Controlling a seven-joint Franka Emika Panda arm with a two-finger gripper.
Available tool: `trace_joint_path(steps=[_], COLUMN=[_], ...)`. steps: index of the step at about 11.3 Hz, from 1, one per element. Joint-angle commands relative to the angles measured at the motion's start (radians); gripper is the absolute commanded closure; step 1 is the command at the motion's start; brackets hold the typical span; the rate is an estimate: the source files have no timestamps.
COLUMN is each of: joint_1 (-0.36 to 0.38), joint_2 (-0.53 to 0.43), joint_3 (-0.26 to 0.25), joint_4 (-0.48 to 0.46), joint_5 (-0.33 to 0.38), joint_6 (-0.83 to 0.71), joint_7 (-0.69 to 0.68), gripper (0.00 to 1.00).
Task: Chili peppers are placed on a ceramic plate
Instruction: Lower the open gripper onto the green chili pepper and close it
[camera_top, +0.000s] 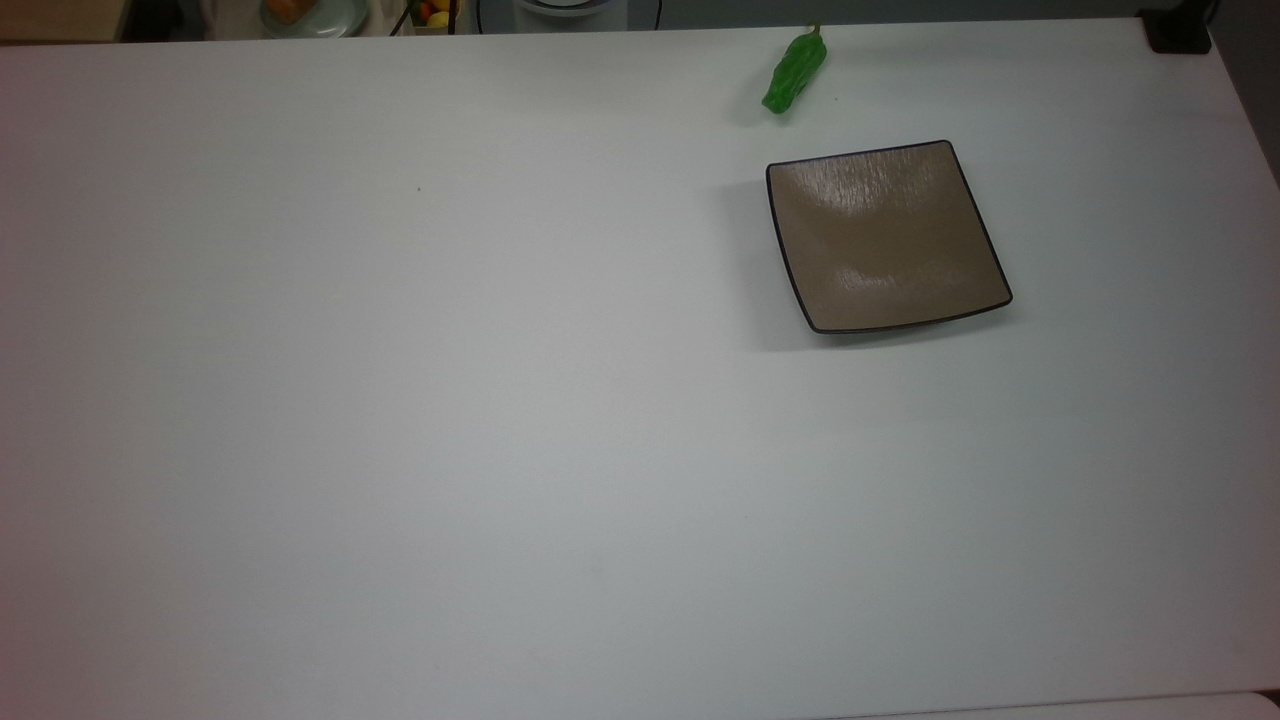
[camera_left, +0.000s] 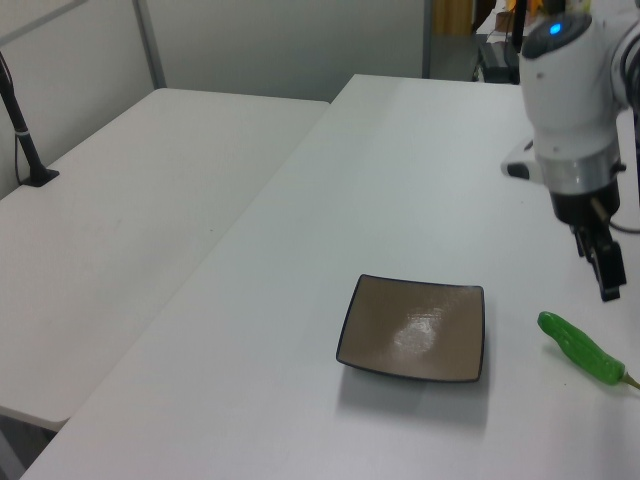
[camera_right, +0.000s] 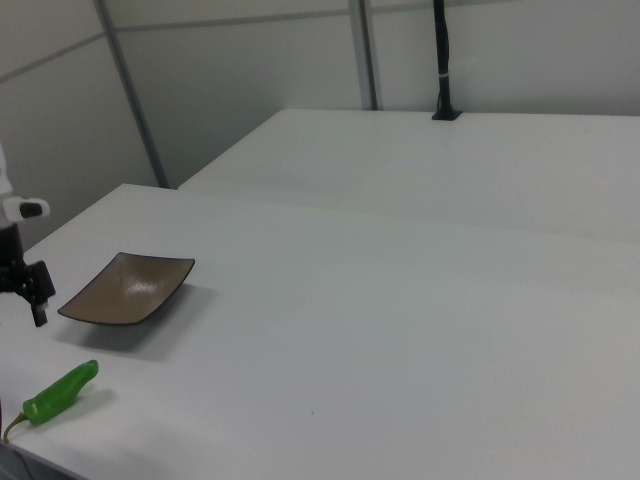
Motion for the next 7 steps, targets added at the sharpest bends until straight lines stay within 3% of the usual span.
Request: trace_joint_path(steps=[1, 4, 7], joint_1=[-0.001, -0.005, -0.010], joint_2=[-0.034, -0.031, -0.012], joint_3=[-0.003, -0.003, -0.003], joint_4=[-0.167, -0.285, -0.336], joint_5=[0.025, 0.026, 0.026], joint_6=[0.178, 0.368, 0.471], joint_7=[0.024, 0.043, 0.044], gripper=[0.00, 0.00, 0.00])
